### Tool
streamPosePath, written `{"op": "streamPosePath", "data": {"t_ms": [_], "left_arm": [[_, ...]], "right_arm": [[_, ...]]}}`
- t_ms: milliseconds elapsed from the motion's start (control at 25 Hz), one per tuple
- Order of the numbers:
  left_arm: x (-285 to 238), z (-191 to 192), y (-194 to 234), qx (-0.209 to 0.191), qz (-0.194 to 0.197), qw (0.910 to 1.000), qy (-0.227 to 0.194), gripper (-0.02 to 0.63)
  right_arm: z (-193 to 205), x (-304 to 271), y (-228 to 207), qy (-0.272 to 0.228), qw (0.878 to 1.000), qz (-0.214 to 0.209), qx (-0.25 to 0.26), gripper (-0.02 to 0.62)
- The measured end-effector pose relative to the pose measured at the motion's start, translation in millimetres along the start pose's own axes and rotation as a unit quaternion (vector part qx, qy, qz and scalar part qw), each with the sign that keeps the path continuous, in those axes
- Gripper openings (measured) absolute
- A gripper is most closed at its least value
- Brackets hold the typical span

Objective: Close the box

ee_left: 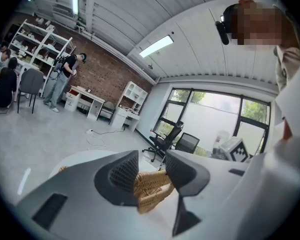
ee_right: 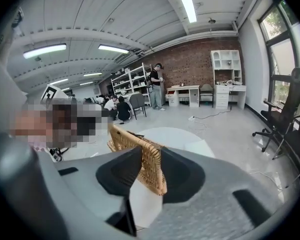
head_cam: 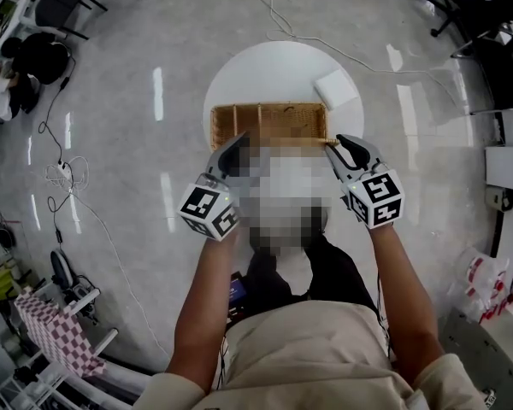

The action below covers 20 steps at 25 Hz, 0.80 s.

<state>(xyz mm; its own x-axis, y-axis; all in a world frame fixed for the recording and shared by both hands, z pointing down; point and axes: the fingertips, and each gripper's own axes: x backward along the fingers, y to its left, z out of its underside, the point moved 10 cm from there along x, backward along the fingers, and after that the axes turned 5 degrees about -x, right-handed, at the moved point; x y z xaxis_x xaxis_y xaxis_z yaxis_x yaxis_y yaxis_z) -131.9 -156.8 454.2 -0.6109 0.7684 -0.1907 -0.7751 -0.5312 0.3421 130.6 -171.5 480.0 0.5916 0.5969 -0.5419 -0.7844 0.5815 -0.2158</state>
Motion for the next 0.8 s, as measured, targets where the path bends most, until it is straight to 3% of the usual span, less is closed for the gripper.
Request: {"op": "streamPosePath", "data": {"t_ms": [480, 800], "left_arm": [[5, -39, -11, -0.051, 0.011, 0.9985, 0.016, 0.163], [15, -81, -38, -0.12, 0.029, 0.9919, 0.027, 0.163]], "right_arm": [[-20, -24, -16, 0.037, 0.999, 0.023, -0.009, 0.114], [-47, -18, -14, 0.022, 1.0, 0.018, -0.002, 0.133]]}}
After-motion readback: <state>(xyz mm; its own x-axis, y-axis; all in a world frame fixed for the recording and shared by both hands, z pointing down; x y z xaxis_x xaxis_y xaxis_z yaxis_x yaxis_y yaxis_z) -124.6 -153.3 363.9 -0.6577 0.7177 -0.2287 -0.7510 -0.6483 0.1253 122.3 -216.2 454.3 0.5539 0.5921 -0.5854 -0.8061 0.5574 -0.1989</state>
